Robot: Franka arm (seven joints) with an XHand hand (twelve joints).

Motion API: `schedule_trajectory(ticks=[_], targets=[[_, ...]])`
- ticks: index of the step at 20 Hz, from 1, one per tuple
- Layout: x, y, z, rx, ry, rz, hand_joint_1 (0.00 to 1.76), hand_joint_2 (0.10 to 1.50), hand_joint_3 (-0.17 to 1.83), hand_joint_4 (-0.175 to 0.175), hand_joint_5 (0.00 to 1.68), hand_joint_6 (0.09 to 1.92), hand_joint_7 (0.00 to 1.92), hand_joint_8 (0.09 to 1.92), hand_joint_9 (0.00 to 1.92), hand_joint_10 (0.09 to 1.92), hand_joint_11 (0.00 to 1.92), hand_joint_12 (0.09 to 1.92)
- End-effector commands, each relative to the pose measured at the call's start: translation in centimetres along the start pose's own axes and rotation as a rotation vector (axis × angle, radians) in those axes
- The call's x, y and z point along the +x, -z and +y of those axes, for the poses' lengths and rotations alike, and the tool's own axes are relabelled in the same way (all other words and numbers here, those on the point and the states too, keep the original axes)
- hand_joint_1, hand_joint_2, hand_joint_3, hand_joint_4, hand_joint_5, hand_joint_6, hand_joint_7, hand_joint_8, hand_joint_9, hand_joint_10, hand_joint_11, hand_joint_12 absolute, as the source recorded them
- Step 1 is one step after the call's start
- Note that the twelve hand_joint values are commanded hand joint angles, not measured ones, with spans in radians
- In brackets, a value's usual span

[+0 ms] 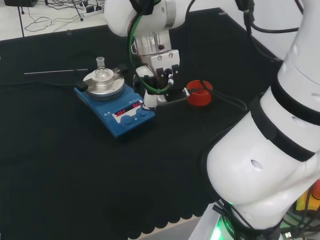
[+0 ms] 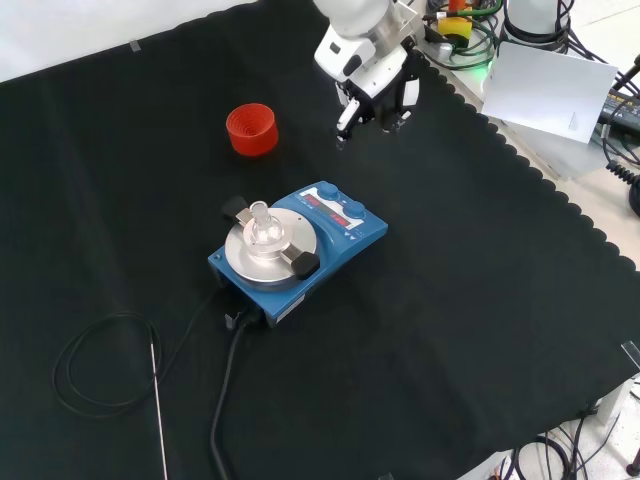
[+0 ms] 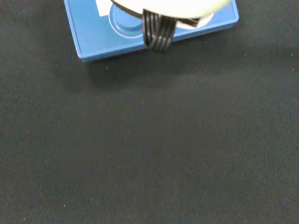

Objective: Turn on the heater.

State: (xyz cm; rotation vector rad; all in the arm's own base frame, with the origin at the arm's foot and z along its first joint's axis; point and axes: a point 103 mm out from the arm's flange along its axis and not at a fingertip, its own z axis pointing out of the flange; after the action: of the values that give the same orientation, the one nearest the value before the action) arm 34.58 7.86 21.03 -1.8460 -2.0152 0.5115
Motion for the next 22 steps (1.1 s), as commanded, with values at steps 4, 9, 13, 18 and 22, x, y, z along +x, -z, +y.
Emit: schedule_trajectory(ticks=[4,9,13,18,22], targets=[[2.0,-1.1,1.5,0.165,0.038,-0.039,1.39,0.71,0.91,-0.049,0.22,0.68,1.45,1.51,1.61,1.39,1.21,1.27],[2.5,-1.5,1.8,0.199,0.047,-0.041,1.39,0.7,0.94,-0.042,0.22,0.56,1.45,1.52,1.61,1.4,1.21,1.28],[3.0,-1.9,2.0,0.228,0.055,-0.046,1.39,0.69,0.95,-0.036,0.21,0.44,1.45,1.52,1.61,1.41,1.21,1.28],[3.8,-2.6,2.4,0.256,0.07,-0.053,1.39,0.69,0.96,-0.031,0.23,0.31,1.45,1.52,1.61,1.41,1.21,1.28],[4.2,-3.0,2.8,0.277,0.076,-0.06,1.39,0.69,0.97,-0.03,0.26,0.22,1.45,1.52,1.61,1.41,1.21,1.28]])
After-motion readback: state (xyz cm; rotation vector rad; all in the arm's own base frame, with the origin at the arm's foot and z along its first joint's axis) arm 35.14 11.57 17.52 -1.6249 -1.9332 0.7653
